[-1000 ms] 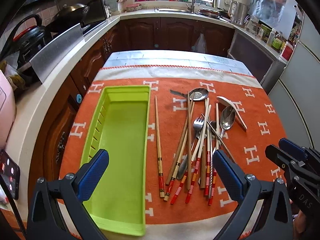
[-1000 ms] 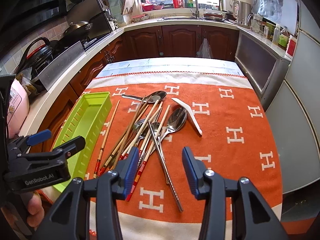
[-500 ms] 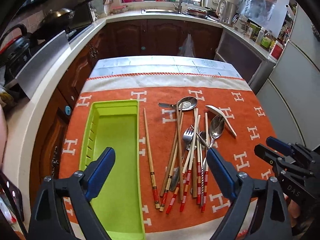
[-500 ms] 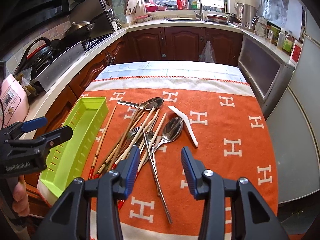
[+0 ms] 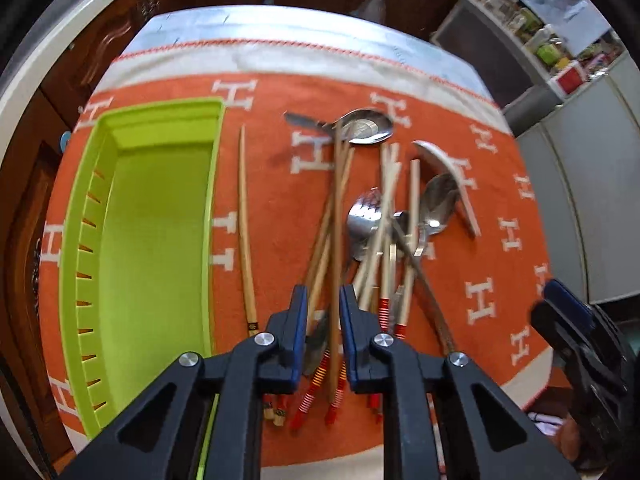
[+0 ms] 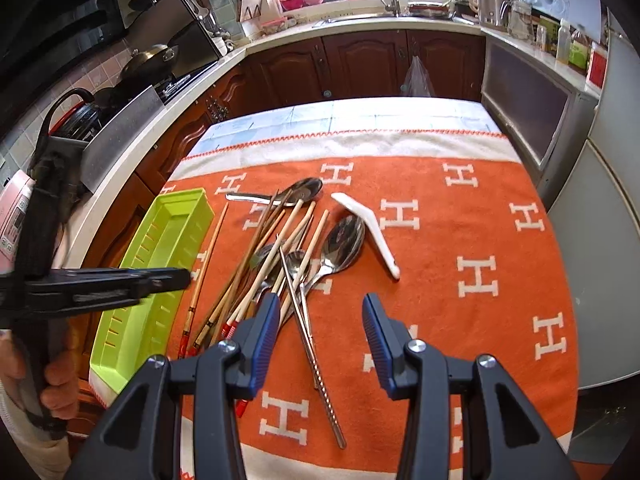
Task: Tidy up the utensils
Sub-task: 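Close the left tool on the wooden chopstick and lift it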
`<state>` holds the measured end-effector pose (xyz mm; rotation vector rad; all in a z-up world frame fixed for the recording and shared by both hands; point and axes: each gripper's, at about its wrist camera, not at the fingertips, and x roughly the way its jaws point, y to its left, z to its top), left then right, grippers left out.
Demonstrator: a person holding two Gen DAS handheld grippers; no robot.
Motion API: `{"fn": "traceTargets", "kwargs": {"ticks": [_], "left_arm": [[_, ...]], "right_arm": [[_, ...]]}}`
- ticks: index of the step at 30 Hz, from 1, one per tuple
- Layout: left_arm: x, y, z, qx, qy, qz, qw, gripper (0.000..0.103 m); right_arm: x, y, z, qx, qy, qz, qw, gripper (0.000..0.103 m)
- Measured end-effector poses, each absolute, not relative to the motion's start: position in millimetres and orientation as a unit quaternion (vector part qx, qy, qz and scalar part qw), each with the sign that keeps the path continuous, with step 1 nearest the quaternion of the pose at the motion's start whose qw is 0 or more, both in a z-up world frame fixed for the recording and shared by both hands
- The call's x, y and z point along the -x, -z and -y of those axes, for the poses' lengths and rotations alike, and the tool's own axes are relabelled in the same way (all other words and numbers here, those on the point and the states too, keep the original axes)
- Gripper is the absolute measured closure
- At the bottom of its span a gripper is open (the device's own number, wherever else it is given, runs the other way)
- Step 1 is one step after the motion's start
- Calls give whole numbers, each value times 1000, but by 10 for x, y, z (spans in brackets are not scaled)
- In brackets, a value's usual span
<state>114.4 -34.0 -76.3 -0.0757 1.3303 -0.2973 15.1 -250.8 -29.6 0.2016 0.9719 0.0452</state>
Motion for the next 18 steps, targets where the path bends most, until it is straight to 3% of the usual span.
{"fn": "traceTargets", "kwargs": {"ticks": [8,18], "left_arm": [[-1279,1145,358,21,98,-638,763,89],[-1375,1185,163,-6,48,-633,773,95]], "right_arm": [[-167,402,2459,-97,-26,-482,871,60],[-188,483,2424,-94,-22,-496,863,60]]}}
